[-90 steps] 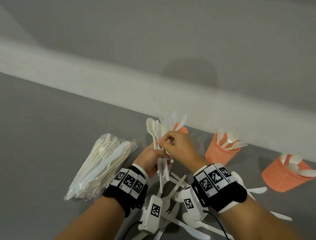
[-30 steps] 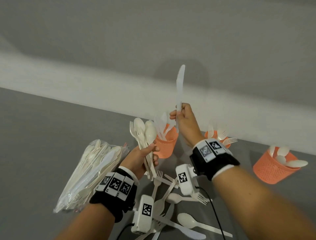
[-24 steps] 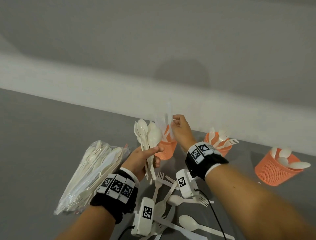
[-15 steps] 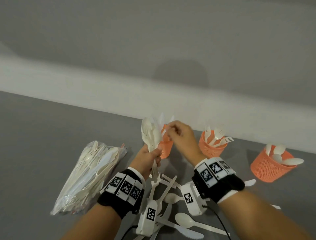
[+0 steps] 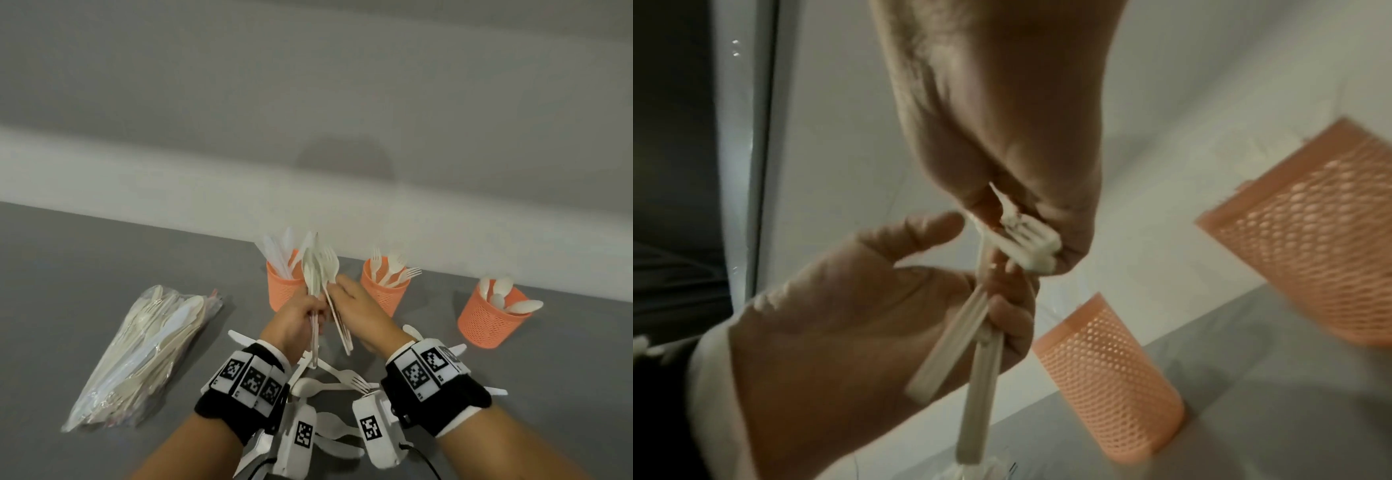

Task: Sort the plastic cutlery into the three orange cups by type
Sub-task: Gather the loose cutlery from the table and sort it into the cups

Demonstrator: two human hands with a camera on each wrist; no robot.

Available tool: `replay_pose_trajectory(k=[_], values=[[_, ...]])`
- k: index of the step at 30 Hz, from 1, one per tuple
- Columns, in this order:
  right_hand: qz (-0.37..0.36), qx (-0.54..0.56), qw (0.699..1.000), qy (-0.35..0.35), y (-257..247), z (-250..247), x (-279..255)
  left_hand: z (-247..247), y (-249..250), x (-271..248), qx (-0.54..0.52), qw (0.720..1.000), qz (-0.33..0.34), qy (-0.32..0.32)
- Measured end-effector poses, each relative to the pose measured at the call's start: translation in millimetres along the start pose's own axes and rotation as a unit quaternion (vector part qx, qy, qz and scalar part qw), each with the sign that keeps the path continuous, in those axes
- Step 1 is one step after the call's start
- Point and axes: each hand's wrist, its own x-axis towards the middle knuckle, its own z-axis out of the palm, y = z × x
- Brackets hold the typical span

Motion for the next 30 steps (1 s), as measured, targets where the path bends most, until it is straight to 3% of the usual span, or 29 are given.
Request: replay_pose_trajectory(k=[6, 9, 13, 17, 21, 25, 27, 30], values=[[0.003, 0.191, 0.982, 0.012, 9, -42, -6, 12, -7, 3, -0.099, 0.994, -0.049, 0.011], [-0.018, 0.137, 0.986, 0.098, 13, -78, 11, 16, -10, 5, -0.105, 0.993, -0.051, -0.002], [-0.048, 0.14, 0.966, 0.213, 17, -117, 43, 23, -17, 10, -0.082, 0.995, -0.052, 0.014], [-0.067, 0.145, 0.966, 0.203, 28, -119, 69, 31, -15, 20, -0.034, 0.998, -0.042, 0.028], [0.003, 0.074, 0.985, 0.158, 43, -108, 82, 34, -11, 28, -0.035, 0.998, -0.033, 0.034], [-0.051, 0.033, 0.958, 0.281, 42, -101, 72, 33, -8, 33, -0.057, 0.998, -0.017, 0.031], [-0.074, 0.038, 0.971, 0.223, 34, -93, 56, 35, -7, 35, -0.07, 0.997, -0.006, 0.028], [-0.029, 0.055, 0.998, -0.022, 25, -74, 23, 45, -6, 36, -0.052, 0.999, 0.01, -0.002]])
